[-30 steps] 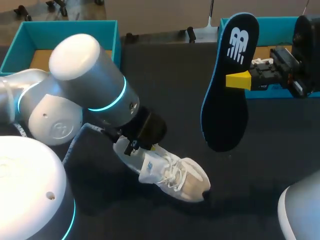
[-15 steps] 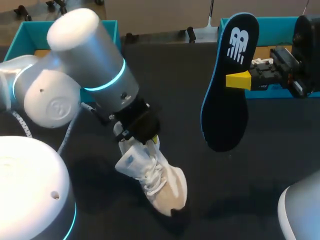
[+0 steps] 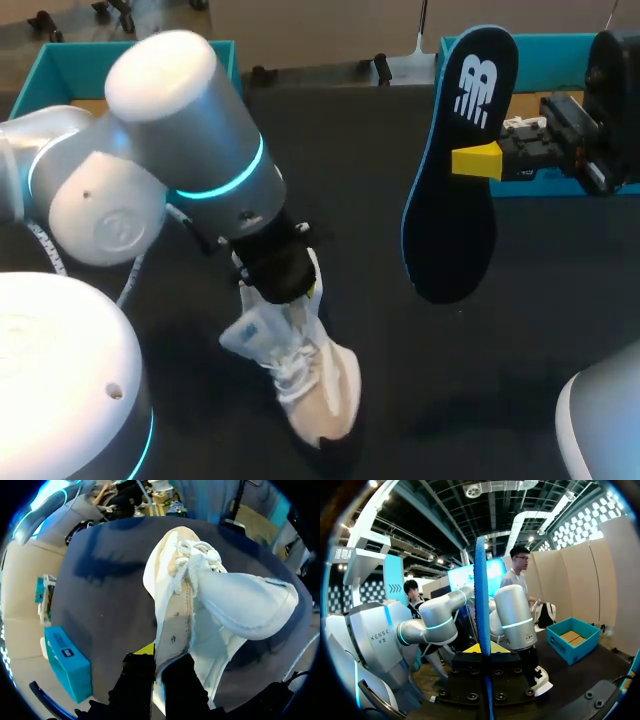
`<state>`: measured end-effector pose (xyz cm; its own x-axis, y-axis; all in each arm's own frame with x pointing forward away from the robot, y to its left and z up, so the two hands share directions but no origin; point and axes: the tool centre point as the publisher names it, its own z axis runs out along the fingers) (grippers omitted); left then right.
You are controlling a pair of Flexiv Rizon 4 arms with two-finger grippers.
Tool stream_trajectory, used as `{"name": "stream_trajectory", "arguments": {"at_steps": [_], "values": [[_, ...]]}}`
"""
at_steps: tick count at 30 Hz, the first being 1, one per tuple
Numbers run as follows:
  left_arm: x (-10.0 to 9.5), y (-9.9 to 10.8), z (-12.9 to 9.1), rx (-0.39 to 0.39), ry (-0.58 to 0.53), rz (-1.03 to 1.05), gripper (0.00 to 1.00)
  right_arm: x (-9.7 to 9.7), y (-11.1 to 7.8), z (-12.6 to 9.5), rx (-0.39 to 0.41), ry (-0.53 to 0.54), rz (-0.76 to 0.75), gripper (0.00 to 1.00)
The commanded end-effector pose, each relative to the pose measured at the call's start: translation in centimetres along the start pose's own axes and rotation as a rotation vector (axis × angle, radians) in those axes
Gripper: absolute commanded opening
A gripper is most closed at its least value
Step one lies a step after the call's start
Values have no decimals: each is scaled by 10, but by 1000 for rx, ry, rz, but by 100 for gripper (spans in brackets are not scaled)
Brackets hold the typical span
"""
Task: Take the shoe out of the shoebox, open the shoe tongue, remove and reinsert the insole, then place the shoe into the shoebox
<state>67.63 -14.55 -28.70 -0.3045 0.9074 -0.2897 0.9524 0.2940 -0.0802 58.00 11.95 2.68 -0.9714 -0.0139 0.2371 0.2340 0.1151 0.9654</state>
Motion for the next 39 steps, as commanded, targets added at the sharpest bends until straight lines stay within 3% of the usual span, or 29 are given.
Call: {"name": "stream_trajectory", "arguments": {"at_steps": [1,14,39], "values": [[-1,13,7,102,15,66,0,-2,2,2,3,3,1,0],[-4,7,34,131,75,32,0,-2,2,2,3,3,1,0],[-14,3,79,49,178,130,0,-2,2,2,3,3,1,0]]}}
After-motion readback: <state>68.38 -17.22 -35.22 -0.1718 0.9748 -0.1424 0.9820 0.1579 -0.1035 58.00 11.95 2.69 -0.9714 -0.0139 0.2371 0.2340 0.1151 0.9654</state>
